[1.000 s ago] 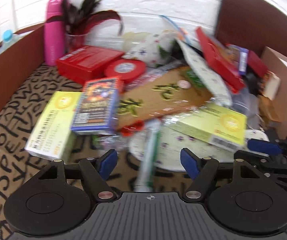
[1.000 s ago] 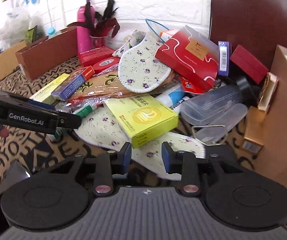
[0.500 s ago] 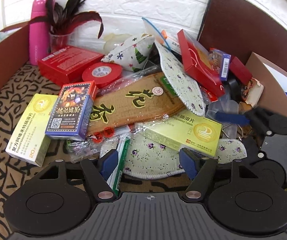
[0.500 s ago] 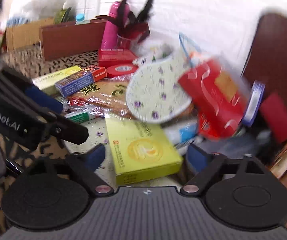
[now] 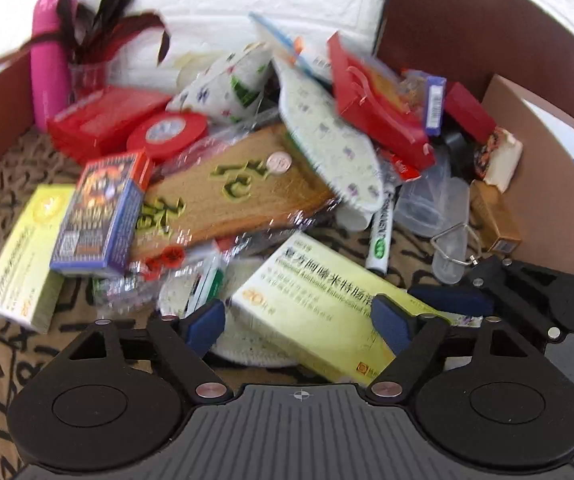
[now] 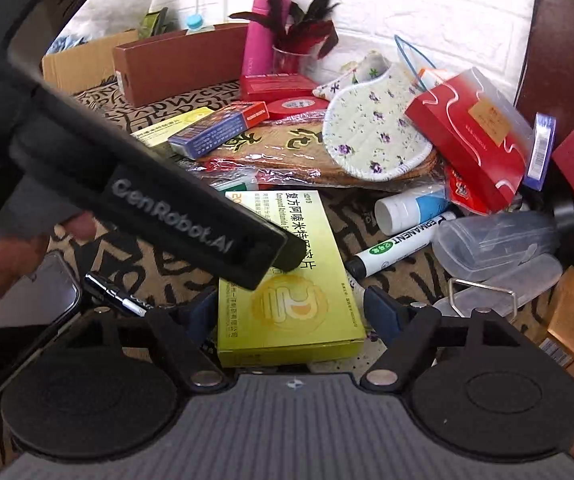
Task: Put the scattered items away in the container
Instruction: 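Close the right gripper on the yellow medicine box and lift it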
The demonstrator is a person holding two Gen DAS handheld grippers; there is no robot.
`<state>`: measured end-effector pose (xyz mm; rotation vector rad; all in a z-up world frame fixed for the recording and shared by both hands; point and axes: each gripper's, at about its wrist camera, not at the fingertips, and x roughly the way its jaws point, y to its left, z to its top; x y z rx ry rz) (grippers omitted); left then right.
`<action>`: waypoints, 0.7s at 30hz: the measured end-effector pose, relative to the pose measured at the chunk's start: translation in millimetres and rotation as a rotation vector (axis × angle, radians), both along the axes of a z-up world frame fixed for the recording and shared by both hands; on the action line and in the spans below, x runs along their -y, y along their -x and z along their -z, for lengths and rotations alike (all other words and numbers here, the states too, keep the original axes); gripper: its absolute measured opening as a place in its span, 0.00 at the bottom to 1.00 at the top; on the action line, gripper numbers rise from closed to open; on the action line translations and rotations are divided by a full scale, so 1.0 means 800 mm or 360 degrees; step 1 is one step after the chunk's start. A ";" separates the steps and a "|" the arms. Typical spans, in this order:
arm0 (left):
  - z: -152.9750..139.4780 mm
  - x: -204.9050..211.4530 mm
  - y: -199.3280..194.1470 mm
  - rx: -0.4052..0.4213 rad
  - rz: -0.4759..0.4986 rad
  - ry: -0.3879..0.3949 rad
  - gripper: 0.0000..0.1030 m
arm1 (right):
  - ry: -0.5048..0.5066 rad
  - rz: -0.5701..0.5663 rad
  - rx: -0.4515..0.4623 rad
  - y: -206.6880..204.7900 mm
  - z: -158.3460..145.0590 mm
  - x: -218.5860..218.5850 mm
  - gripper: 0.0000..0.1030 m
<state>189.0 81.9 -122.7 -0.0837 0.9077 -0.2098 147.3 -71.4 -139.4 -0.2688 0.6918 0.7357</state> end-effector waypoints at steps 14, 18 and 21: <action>0.000 0.027 0.038 -0.0126 0.0022 0.0222 0.84 | -0.0107 0.0085 -0.0084 0.046 -0.011 0.034 0.69; -0.014 0.042 0.059 -0.0096 0.0047 0.0261 0.84 | -0.0184 0.0132 -0.0080 0.064 -0.026 0.060 0.69; -0.023 0.052 0.071 -0.0068 0.0047 0.0292 0.85 | -0.0228 0.0148 -0.0050 0.078 -0.039 0.080 0.69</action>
